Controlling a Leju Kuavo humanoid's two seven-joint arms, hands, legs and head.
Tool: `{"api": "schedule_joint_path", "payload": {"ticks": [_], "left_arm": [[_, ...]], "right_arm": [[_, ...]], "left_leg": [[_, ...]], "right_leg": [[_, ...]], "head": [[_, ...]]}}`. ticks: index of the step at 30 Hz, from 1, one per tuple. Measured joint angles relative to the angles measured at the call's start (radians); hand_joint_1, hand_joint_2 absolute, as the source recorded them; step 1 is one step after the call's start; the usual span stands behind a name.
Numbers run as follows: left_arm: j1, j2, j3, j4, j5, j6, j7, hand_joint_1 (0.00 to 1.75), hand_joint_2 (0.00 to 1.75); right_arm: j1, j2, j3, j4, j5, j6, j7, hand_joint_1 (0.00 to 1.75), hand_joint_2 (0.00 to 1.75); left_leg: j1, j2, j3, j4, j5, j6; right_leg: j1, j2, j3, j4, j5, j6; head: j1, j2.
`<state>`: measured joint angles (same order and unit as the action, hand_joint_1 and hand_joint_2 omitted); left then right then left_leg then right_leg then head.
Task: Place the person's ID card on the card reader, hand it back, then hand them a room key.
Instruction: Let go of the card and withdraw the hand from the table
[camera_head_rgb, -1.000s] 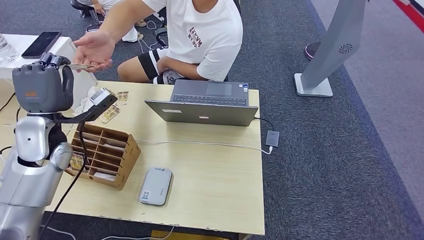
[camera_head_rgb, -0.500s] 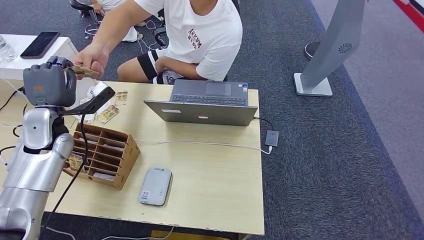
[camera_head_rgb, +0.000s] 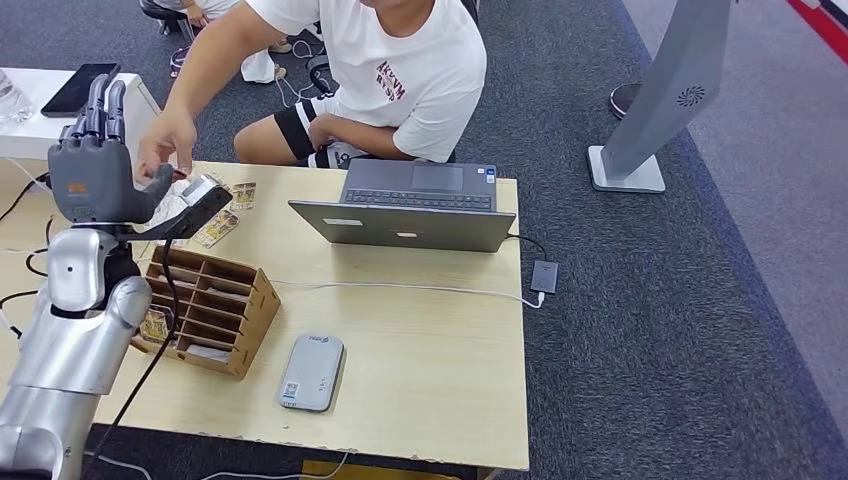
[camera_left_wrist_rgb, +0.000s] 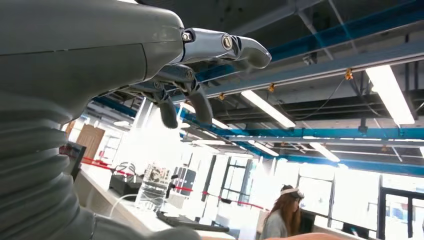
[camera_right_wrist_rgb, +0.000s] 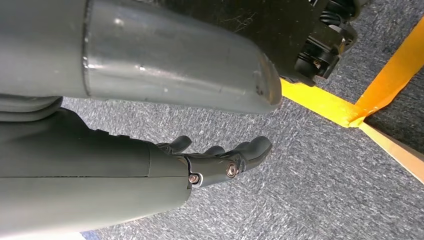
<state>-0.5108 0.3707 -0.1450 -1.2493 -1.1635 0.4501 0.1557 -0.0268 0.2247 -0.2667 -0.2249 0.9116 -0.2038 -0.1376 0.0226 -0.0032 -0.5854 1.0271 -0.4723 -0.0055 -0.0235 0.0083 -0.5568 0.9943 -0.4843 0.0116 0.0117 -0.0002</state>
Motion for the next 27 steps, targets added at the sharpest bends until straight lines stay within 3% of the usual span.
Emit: {"api": "schedule_joint_path", "payload": {"ticks": [3,7,13,16,18,20,22,23,25,27], "left_arm": [[0.032,0.002,0.002,-0.047,0.044,0.027,-0.031,0.0,1.75],[0.134,0.022,0.028,-0.179,0.151,0.089,-0.101,0.0,1.75],[0.211,0.037,0.071,-0.287,0.203,0.096,-0.136,0.0,1.75],[0.26,0.043,0.096,-0.337,0.381,0.118,-0.237,0.0,1.75],[0.355,0.046,0.148,-0.411,0.594,0.095,-0.365,0.0,1.75],[0.487,0.026,0.251,-0.51,0.897,-0.041,-0.532,0.0,1.75],[0.598,-0.04,0.401,-0.59,1.187,-0.296,-0.644,0.0,1.75],[0.632,-0.091,0.502,-0.617,1.301,-0.455,-0.653,0.0,1.75],[0.643,-0.202,0.763,-0.638,1.472,-0.743,-0.575,0.0,1.75],[0.611,-0.292,1.049,-0.607,1.598,-0.88,-0.45,0.0,1.75]], "right_arm": [[0.001,-0.002,0.003,0.002,-0.013,-0.004,0.0,0.0,0.0],[0.012,-0.004,0.004,0.008,-0.032,-0.013,-0.003,0.0,0.0],[0.016,-0.006,0.004,0.013,-0.036,-0.015,-0.005,0.0,0.0],[0.017,-0.007,0.004,0.015,-0.051,-0.018,-0.009,0.0,0.0],[0.02,-0.007,0.004,0.018,-0.065,-0.022,-0.013,0.0,0.0],[0.027,-0.008,0.004,0.021,-0.082,-0.031,-0.019,0.0,0.0],[0.034,-0.008,0.001,0.023,-0.1,-0.041,-0.024,0.0,0.0],[0.037,-0.008,-0.002,0.023,-0.106,-0.046,-0.026,0.0,0.0],[0.042,-0.008,-0.006,0.023,-0.113,-0.059,-0.029,0.0,0.0],[0.046,-0.008,-0.008,0.024,-0.113,-0.073,-0.031,0.0,0.0]], "left_leg": [[0.0,0.0,0.0,0.0,0.0,0.0],[0.0,0.002,-0.001,0.0,-0.001,0.0],[0.0,0.001,-0.002,-0.001,-0.001,0.0],[0.0,0.002,-0.002,-0.001,-0.001,0.0],[0.0,0.006,0.0,-0.001,-0.003,-0.001],[0.0,0.01,0.002,-0.001,-0.006,-0.001],[0.0,0.01,0.001,-0.001,-0.007,0.0],[0.0,0.009,0.0,-0.001,-0.007,0.0],[0.0,0.009,0.0,-0.001,-0.009,0.001],[0.0,0.012,0.001,-0.001,-0.011,0.0]], "right_leg": [[0.0,0.0,0.0,0.0,0.0,0.0],[0.0,0.002,-0.001,0.0,0.0,0.0],[0.0,0.001,-0.001,0.0,-0.001,0.001],[0.0,0.002,0.0,0.001,-0.001,0.001],[0.0,0.006,0.0,0.001,-0.001,0.001],[-0.001,0.011,0.0,0.0,-0.003,0.001],[-0.001,0.011,0.0,0.0,-0.004,0.001],[-0.001,0.011,0.0,0.0,-0.005,0.002],[0.0,0.01,-0.001,-0.001,-0.006,0.003],[0.0,0.013,-0.001,-0.001,-0.007,0.003]], "head": [[0.0,0.0],[0.0,0.0],[0.0,0.0],[0.0,0.0],[0.001,0.0],[-0.001,0.0],[-0.003,0.0],[-0.002,0.0],[0.0,0.0],[0.002,0.0]]}}
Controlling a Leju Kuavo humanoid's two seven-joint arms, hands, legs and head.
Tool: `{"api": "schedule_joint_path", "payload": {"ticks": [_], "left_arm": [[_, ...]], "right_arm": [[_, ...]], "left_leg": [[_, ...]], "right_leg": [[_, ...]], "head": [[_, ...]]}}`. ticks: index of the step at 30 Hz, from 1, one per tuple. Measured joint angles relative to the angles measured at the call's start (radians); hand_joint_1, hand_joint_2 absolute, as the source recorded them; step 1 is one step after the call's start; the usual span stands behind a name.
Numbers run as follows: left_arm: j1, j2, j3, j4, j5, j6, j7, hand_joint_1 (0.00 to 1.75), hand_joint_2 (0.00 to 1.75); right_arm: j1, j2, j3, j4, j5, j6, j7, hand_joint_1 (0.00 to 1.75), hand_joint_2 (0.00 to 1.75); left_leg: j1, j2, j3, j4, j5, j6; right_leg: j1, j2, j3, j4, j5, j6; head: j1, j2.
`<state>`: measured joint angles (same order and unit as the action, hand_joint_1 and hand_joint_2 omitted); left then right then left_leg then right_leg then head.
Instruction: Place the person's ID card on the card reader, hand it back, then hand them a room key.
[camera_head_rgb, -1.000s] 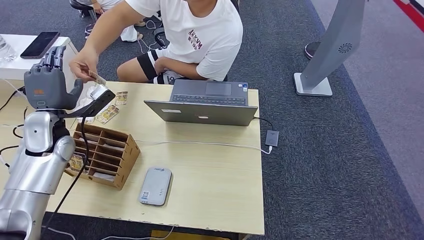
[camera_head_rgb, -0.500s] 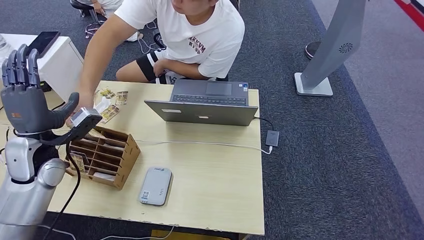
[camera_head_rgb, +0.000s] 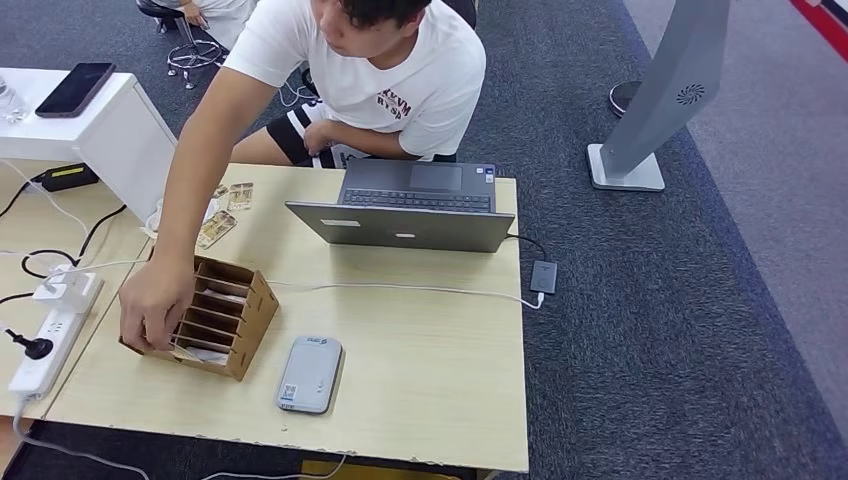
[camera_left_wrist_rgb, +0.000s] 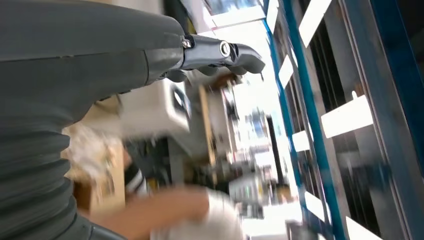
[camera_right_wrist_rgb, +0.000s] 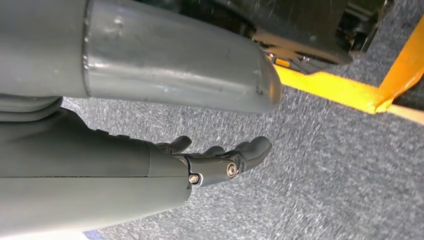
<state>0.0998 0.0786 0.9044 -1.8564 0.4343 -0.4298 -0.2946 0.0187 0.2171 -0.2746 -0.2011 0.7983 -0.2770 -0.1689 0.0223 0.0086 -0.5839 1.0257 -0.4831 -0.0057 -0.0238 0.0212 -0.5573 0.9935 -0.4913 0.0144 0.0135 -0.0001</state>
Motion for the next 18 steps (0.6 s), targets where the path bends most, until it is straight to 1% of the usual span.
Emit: {"api": "schedule_joint_path", "payload": {"ticks": [1,2,3,4,6,8,10,12,16,17,18], "left_arm": [[-0.013,-0.03,0.126,0.032,0.053,0.005,0.047,0.0,1.75],[-0.021,-0.051,0.227,0.071,0.099,0.048,0.074,0.0,1.75],[-0.027,-0.069,0.305,0.113,0.14,0.104,0.086,0.0,1.75],[-0.031,-0.086,0.369,0.162,0.18,0.169,0.088,0.0,1.75],[-0.04,-0.114,0.452,0.26,0.226,0.287,0.07,0.0,1.75],[-0.048,-0.139,0.51,0.354,0.231,0.389,0.028,0.0,0.87],[-0.055,-0.166,0.549,0.454,0.218,0.484,-0.018,0.0,0.0],[-0.064,-0.203,0.576,0.571,0.185,0.588,-0.048,0.0,0.0],[-0.087,-0.294,0.593,0.846,0.055,0.791,-0.063,0.0,1.75],[-0.094,-0.311,0.593,0.926,0.036,0.82,-0.065,0.0,1.75],[-0.098,-0.321,0.593,0.967,0.027,0.834,-0.066,0.0,1.75]], "right_arm": [[0.001,0.0,0.0,0.0,0.003,-0.006,-0.001,0.0,0.0],[0.002,0.0,0.0,0.001,0.008,-0.012,-0.002,0.0,0.0],[0.002,0.0,0.0,0.001,0.013,-0.015,-0.003,0.0,0.0],[0.002,0.0,0.0,0.002,0.018,-0.018,-0.004,0.0,0.0],[0.0,-0.001,0.0,0.004,0.029,-0.021,-0.004,0.0,0.0],[-0.001,-0.002,0.001,0.007,0.038,-0.026,-0.004,0.0,0.0],[-0.002,-0.003,0.002,0.01,0.045,-0.031,-0.002,0.0,0.0],[-0.001,-0.005,0.004,0.013,0.052,-0.033,-0.001,0.0,0.0],[-0.002,-0.013,0.022,0.023,0.082,-0.031,0.019,0.0,0.0],[-0.002,-0.015,0.027,0.025,0.089,-0.029,0.025,0.0,0.0],[-0.002,-0.017,0.03,0.027,0.092,-0.028,0.029,0.0,0.0]], "left_leg": [[0.0,0.003,0.002,0.0,-0.001,-0.001],[0.0,0.005,0.003,0.0,-0.002,-0.002],[0.0,0.006,0.005,0.0,-0.002,-0.002],[0.0,0.004,0.005,0.0,-0.002,-0.002],[0.001,-0.001,0.005,0.0,-0.002,-0.002],[0.001,-0.006,0.005,0.0,-0.003,-0.001],[-0.001,-0.009,0.006,0.0,-0.003,0.0],[-0.002,-0.01,0.006,0.0,-0.003,0.002],[-0.004,-0.011,0.006,0.001,-0.002,0.004],[-0.005,-0.011,0.006,0.001,-0.002,0.005],[-0.005,-0.011,0.006,0.001,-0.001,0.005]], "right_leg": [[0.0,0.003,0.0,0.0,0.0,0.0],[0.0,0.005,0.0,0.0,0.0,-0.001],[0.0,0.006,0.0,0.0,0.0,-0.001],[0.0,0.004,0.001,0.0,-0.001,-0.001],[0.001,-0.002,0.004,0.0,-0.003,-0.001],[0.0,-0.007,0.006,0.0,-0.005,-0.001],[-0.001,-0.01,0.008,-0.001,-0.005,-0.001],[-0.002,-0.011,0.009,-0.001,-0.005,0.0],[-0.004,-0.012,0.011,-0.003,-0.003,0.003],[-0.005,-0.012,0.011,-0.003,-0.003,0.004],[-0.005,-0.012,0.011,-0.003,-0.003,0.004]], "head": [[-0.001,0.0],[-0.003,0.0],[-0.005,0.0],[-0.006,0.0],[-0.006,0.0],[-0.005,0.0],[-0.004,0.0],[-0.003,0.0],[-0.003,0.0],[-0.003,0.0],[-0.003,0.0]]}}
